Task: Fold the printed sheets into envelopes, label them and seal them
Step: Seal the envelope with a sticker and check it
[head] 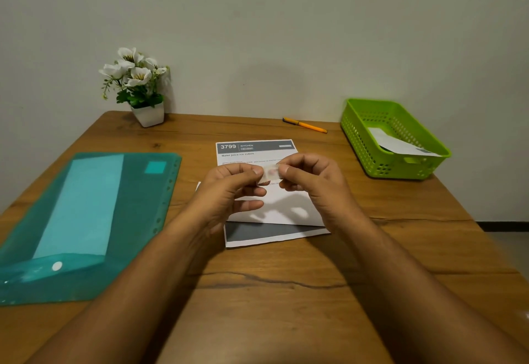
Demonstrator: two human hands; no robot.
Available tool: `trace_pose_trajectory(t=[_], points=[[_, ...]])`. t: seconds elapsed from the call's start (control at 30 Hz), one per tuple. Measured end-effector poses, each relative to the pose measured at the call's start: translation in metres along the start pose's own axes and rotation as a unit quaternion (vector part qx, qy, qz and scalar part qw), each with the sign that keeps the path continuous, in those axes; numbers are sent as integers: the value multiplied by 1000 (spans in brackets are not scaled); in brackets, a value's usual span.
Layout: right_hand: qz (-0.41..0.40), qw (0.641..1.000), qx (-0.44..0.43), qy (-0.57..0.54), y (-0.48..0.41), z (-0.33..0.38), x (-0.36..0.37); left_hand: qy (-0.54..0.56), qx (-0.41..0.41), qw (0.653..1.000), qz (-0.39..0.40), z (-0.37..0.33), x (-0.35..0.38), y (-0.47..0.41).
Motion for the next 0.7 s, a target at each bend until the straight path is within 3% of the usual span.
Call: trace_pose_trajectory(t=[0.13,0.3,0.7], points=[[13,999,-29,9,2,5,3,1,-9,1000,6,-1,-1,-1],[-48,997,-54,-7,-4,17,-19,4,-20,999,-31,2,-24,-3],[-77,990,64,-97,-4,-12,-18,-11,1,999,-40,3,-17,-6]])
Point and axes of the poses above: each hand's wrist, its own y-axis away from the middle knuckle, its own x-axis out of the palm, z = x × y, the point moved 7 cm from there along -y, towards the middle knuckle, and after that the axes turned 9 degrees about -y, right-handed, at the moved point
